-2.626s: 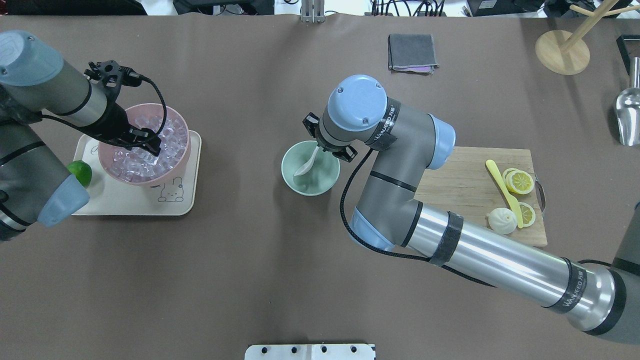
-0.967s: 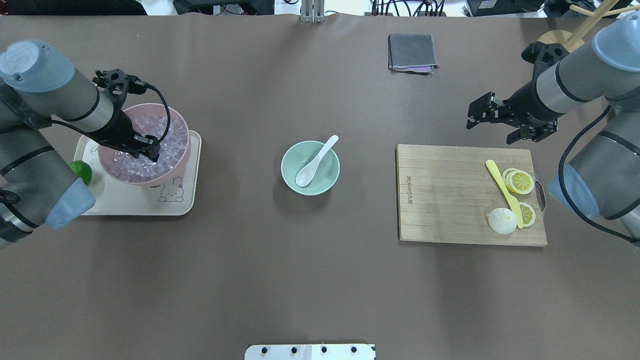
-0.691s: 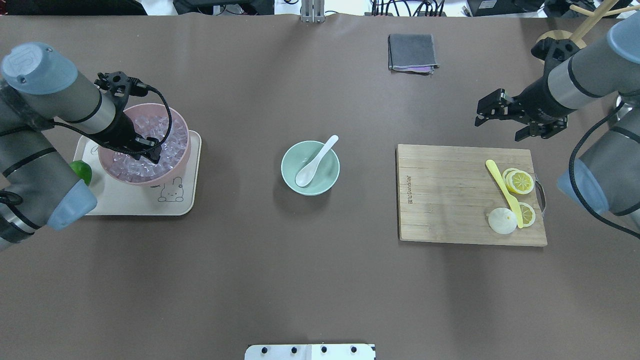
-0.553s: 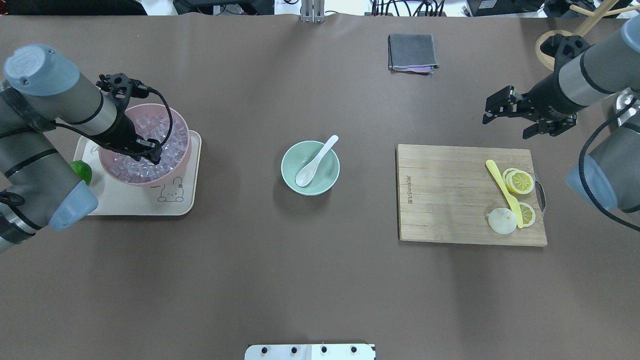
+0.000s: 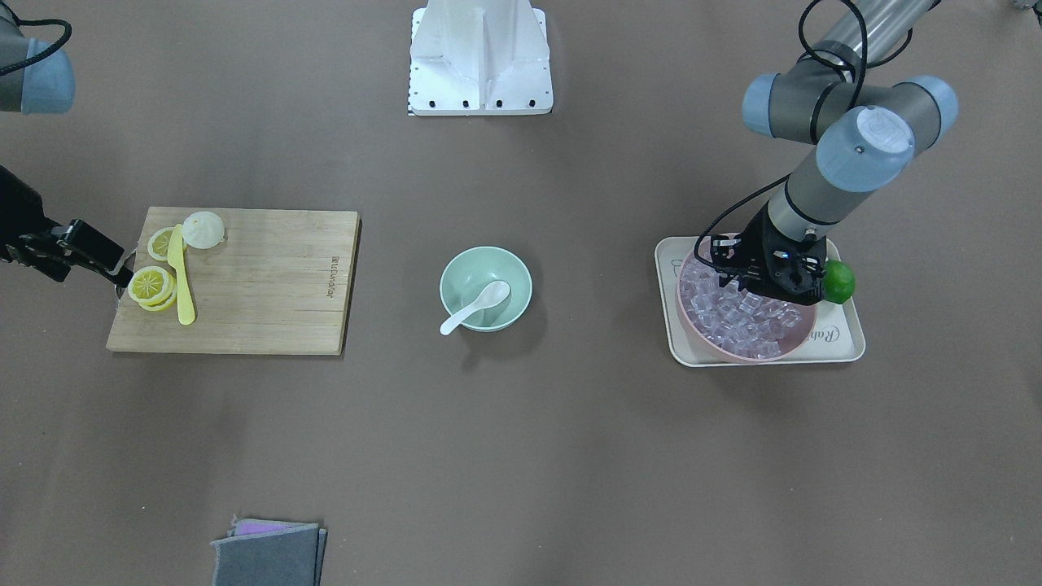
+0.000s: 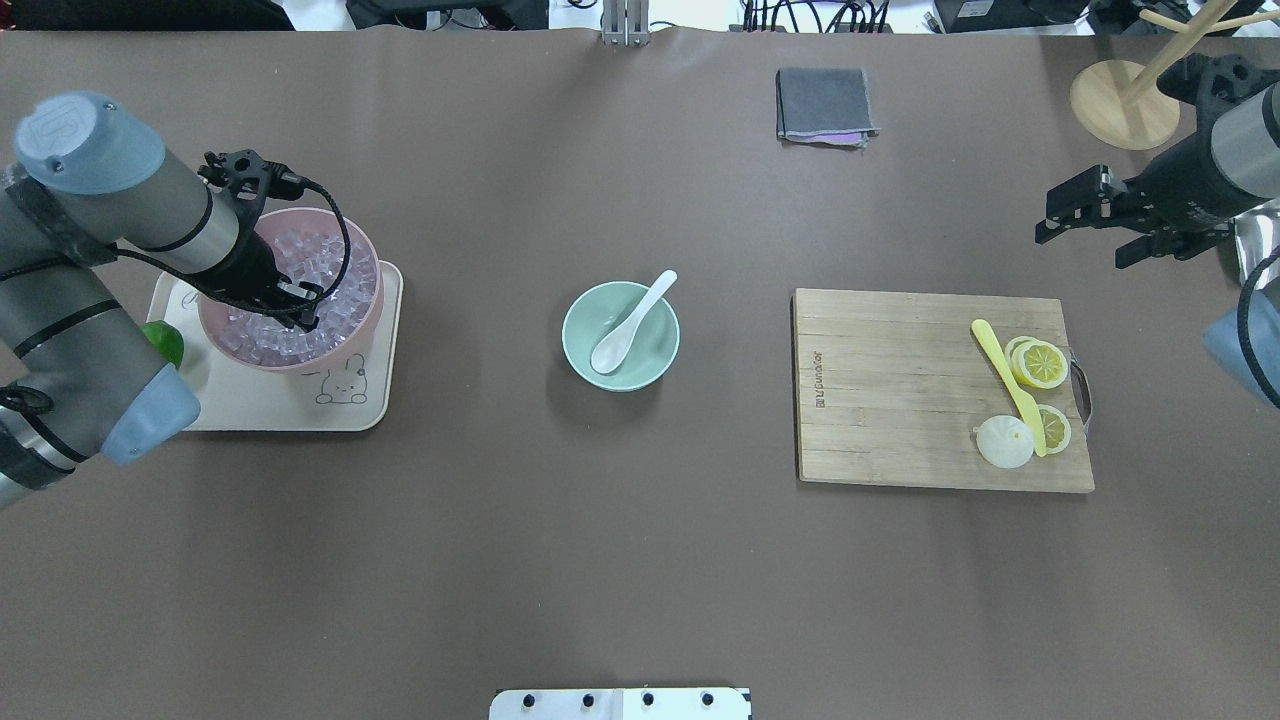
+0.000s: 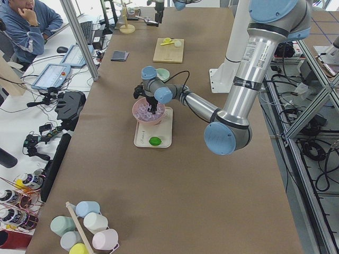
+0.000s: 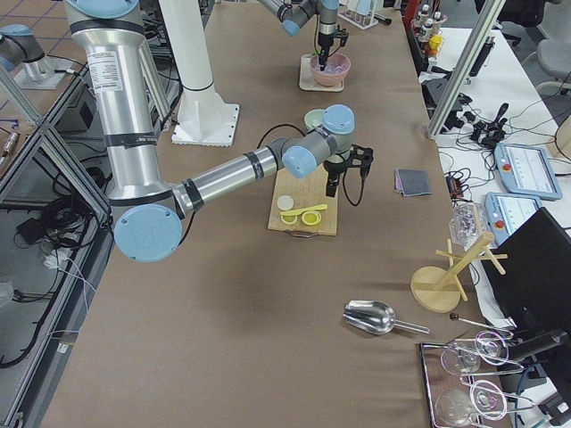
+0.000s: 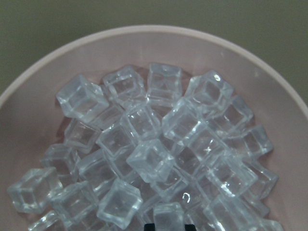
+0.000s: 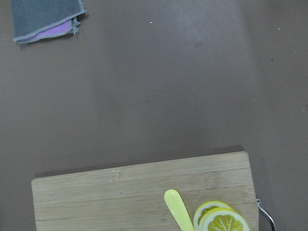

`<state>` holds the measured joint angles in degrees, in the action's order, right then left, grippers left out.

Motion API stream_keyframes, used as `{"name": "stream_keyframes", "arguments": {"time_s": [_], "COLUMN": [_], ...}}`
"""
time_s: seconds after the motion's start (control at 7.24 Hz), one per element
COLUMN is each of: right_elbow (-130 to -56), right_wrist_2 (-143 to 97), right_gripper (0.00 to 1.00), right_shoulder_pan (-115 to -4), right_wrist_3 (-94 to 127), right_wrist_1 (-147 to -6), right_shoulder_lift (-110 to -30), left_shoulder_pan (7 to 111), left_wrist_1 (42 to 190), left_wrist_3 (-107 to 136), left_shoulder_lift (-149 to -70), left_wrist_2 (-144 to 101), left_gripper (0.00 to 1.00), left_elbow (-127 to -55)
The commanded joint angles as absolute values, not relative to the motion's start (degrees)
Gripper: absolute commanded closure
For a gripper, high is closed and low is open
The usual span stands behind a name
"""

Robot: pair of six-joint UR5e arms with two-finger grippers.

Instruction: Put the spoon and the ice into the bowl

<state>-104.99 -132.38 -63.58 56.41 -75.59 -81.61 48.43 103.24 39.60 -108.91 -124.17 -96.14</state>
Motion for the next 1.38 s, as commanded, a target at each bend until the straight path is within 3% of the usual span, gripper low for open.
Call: {"name": "stream_keyframes", "arguments": {"time_s": [0.0,0.55,0.83,1.11,1.24], "right_elbow": [-105.03,-105.03,-105.29,-104.59,-104.59], "right_wrist_2": [-132.63,-135.00,-134.91,-134.82,-134.91], "right_gripper": [0.00,0.00,0.00,0.00,0.00], "right_shoulder_pan": [-64.59,-70.83,-75.12,-78.82,-79.19], "right_wrist_3": [55.90,45.72,33.56,22.19,21.28], "right_wrist_1": [-75.59,-76.89,-80.84,-81.56,-81.48], "right_shoulder_lift": [-81.83,-84.55,-87.08,-90.95,-91.84], "left_shoulder_pan": [48.43,52.03,46.71,38.63,35.71], "left_wrist_1": [102.75,98.45,98.44,98.96,100.01], "left_wrist_3": [39.46,43.65,54.36,63.51,65.37], "left_shoulder_lift": [-109.95,-120.29,-127.94,-137.77,-138.42], "left_wrist_2": [-124.54,-130.17,-127.81,-118.34,-113.95], "left_gripper": [1.00,1.00,1.00,1.00,1.00], "left_elbow": [-97.46,-98.70,-95.55,-87.06,-84.84]}}
